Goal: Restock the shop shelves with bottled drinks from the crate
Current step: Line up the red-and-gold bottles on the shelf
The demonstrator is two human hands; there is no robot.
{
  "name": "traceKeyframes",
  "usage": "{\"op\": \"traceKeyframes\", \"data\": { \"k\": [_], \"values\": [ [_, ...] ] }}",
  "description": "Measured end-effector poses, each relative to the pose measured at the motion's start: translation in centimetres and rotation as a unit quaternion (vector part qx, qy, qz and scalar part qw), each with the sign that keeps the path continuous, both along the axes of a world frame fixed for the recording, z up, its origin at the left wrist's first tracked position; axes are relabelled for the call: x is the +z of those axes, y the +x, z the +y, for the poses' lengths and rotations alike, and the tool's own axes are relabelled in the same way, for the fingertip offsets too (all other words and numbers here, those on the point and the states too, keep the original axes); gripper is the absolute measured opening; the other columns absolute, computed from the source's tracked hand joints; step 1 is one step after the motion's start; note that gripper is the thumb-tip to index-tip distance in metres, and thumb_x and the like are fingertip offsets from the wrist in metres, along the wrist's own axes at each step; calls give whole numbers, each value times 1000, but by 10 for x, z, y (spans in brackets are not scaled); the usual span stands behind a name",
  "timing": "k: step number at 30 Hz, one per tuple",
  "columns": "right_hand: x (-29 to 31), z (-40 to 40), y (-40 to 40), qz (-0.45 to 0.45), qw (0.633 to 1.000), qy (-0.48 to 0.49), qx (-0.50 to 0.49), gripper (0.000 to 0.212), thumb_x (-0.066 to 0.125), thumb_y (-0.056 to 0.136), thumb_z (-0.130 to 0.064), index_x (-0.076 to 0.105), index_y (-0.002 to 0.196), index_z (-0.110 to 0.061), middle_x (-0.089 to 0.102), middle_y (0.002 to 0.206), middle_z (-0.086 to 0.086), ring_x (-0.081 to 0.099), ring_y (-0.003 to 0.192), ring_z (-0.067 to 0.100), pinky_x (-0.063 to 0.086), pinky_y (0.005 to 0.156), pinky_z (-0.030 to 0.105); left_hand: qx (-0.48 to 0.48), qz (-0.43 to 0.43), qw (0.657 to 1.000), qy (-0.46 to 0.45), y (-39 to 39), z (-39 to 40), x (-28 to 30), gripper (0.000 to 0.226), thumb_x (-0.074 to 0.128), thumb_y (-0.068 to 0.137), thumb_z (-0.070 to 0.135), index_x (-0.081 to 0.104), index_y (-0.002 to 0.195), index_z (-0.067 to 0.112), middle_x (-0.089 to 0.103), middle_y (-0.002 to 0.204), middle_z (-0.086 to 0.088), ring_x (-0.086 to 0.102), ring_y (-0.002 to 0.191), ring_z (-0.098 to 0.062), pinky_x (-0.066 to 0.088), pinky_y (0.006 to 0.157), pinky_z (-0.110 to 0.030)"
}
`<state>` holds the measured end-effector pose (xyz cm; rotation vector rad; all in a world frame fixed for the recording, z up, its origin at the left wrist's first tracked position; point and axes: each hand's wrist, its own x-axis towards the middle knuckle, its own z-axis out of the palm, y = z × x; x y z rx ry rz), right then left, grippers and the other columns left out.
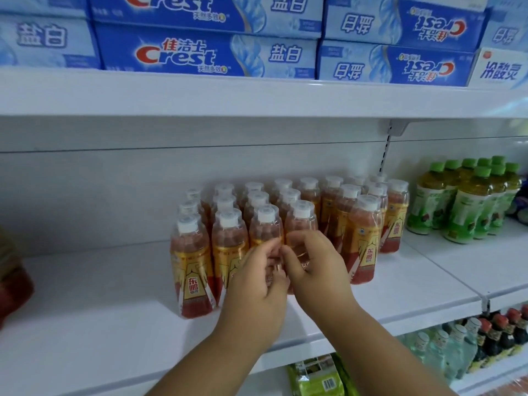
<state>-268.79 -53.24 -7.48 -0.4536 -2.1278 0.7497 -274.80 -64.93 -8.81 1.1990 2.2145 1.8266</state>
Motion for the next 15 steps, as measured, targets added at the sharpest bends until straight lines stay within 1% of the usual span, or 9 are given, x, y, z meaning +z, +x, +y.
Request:
{"op": "traceKeyframes", "data": {
  "k": [1,3,6,7,9,11,12,13,15],
  "values": [
    [3,-5,-2,8,1000,3,7,18,62,97,-30,66,114,-26,58,104,-20,59,93,-2,50,74,14,6,14,1000,7,-3,-6,6,56,54,100,16,48,123,66,54,127,30,54,117,11,49,88,-7],
    [12,-12,-7,19,999,17,21,15,62,96,-28,68,110,-27,60,101,-20,59,93,-3,50,74,12,13,28,999,8,-8,-12,16,58,54,100,15,45,119,69,54,125,30,54,115,13,45,82,-1],
    [30,-16,-19,18,999,32,26,15,62,96,-25,69,109,-23,64,97,-14,61,92,2,54,79,23,5,35,999,1,-16,-13,24,54,53,101,15,44,124,63,55,126,28,57,109,14,47,79,-4],
    [37,-14,-23,13,999,24,26,17,61,96,-24,70,111,-21,65,97,-13,62,91,3,55,80,25,4,39,999,-1,-17,-12,26,53,52,101,15,44,126,61,54,127,28,57,110,14,48,83,-6],
    [54,-7,-31,30,999,14,25,17,61,95,-20,70,110,-19,65,96,-11,64,88,5,56,77,25,8,59,998,-6,-19,-10,31,48,49,99,23,44,135,55,52,131,28,53,119,10,46,99,-17],
    [74,10,-43,58,998,24,1,14,61,94,-15,71,104,-18,67,94,-8,64,84,9,53,72,23,11,71,997,-20,-21,-9,36,47,46,94,34,40,136,54,49,130,29,51,123,7,44,105,-24],
    [84,23,-51,43,999,24,-22,13,61,94,-16,70,102,-19,67,94,-8,63,83,9,51,69,22,7,67,997,-26,-23,-9,37,46,46,95,34,40,136,53,48,128,30,50,122,7,44,105,-26],
    [94,39,-59,4,999,19,-49,13,60,94,-20,69,103,-21,66,94,-9,62,81,9,49,66,21,2,61,998,-30,-24,-9,37,45,47,97,31,42,137,50,48,128,29,50,121,8,46,106,-28],
    [108,69,-77,-119,988,29,-92,15,61,94,-30,69,101,-20,66,90,-6,61,76,12,41,58,20,-1,54,998,-44,-25,-12,35,44,50,101,23,47,139,44,49,128,28,50,118,11,47,106,-29]
  ]
}}
